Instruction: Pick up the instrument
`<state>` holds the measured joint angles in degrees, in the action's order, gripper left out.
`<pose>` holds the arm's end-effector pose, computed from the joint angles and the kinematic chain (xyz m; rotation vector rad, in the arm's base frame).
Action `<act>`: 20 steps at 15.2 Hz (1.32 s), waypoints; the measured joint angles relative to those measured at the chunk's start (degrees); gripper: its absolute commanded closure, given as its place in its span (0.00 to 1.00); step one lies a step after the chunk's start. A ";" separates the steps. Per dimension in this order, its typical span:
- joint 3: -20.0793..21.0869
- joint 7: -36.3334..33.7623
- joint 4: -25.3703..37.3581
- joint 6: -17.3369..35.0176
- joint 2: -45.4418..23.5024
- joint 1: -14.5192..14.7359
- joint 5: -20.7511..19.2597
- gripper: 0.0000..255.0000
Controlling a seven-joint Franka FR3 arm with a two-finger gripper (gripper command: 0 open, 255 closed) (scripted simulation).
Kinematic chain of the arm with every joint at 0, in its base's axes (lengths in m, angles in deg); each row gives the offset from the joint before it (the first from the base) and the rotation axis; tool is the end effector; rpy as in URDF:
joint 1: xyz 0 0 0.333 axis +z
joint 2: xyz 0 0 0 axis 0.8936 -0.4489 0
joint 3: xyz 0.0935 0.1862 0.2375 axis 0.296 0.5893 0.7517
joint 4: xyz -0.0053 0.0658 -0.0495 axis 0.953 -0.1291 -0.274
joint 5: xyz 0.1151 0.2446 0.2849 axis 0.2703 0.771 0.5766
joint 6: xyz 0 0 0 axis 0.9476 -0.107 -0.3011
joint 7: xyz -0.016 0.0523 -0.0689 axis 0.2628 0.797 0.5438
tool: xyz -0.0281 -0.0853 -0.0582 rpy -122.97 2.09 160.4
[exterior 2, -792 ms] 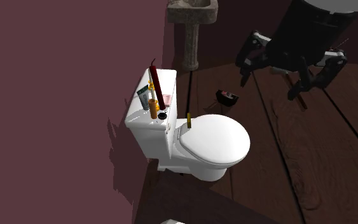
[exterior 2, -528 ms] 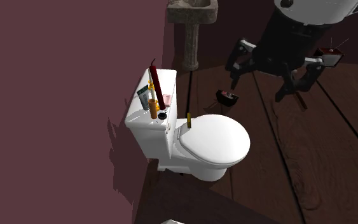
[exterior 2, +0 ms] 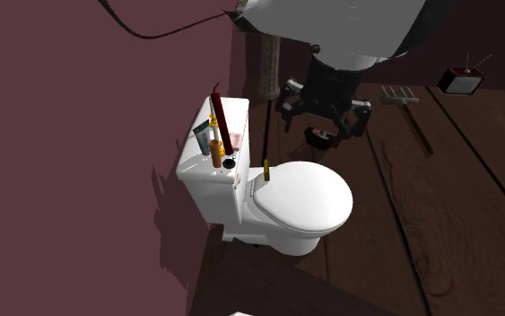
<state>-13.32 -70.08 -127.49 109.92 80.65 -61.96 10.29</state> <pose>0.3424 0.1013 0.5214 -3.0465 -0.0932 -0.1021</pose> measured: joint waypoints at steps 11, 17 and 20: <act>12.61 -13.55 1.03 17.94 -18.98 0.33 1.36 0.00; 18.64 -24.11 6.01 26.05 -33.00 -0.52 -4.41 0.00; 20.09 -30.07 9.15 29.03 -40.25 -0.33 -9.38 0.00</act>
<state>6.77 -100.15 -118.34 138.95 40.41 -62.29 0.92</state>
